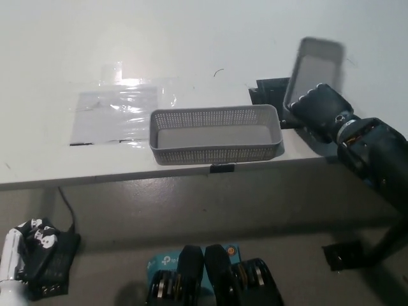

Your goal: The robot uses its right hand to pick up the grey box kept on the middle on the desk and place it on top of another box next to it in a right angle

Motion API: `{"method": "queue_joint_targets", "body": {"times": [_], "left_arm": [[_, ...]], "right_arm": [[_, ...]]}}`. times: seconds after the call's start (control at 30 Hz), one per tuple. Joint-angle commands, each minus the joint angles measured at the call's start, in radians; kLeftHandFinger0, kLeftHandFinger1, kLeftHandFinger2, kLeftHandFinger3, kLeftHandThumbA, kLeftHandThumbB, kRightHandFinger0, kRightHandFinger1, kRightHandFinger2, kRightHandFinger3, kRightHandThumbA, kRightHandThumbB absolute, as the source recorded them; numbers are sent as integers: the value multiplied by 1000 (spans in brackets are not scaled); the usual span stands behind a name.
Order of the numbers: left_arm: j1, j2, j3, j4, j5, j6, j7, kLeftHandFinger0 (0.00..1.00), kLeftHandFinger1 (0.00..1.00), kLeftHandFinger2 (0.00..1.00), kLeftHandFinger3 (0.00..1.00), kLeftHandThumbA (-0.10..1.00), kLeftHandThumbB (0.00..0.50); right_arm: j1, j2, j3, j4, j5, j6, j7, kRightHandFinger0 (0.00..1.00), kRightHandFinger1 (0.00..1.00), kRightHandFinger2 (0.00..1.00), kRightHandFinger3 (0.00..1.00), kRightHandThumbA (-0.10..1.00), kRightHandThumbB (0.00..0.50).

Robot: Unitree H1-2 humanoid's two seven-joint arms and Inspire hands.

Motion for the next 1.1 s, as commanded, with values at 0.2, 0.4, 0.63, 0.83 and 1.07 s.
{"method": "queue_joint_targets", "body": {"times": [0.2, 0.4, 0.63, 0.83, 1.07], "left_arm": [[8, 39, -30, -25, 29, -96, -26, 0, 0, 0, 259, 905, 403], [12, 47, -46, -26, 47, -91, -28, 0, 0, 0, 310, 908, 396], [29, 58, -56, -22, 66, -106, -16, 0, 0, 0, 327, 898, 363], [32, 62, -52, -30, 52, -92, -20, 0, 0, 0, 323, 926, 360], [29, 69, -54, -21, 51, -93, -24, 0, 0, 0, 320, 965, 368]], "right_arm": [[3, 18, -61, 94, 15, -104, -238, 0, 17, 350, 89, -100, 0], [31, 17, -114, 90, 39, -191, -380, 0, 0, 321, 36, -100, 42], [66, 3, -180, 11, 95, -224, -329, 0, 36, 359, 20, -100, 176], [86, -30, -316, -134, 242, -258, -194, 0, 37, 358, 7, -100, 135], [39, -79, -376, -210, 257, -266, -80, 0, 213, 569, 327, -100, 233]]}}
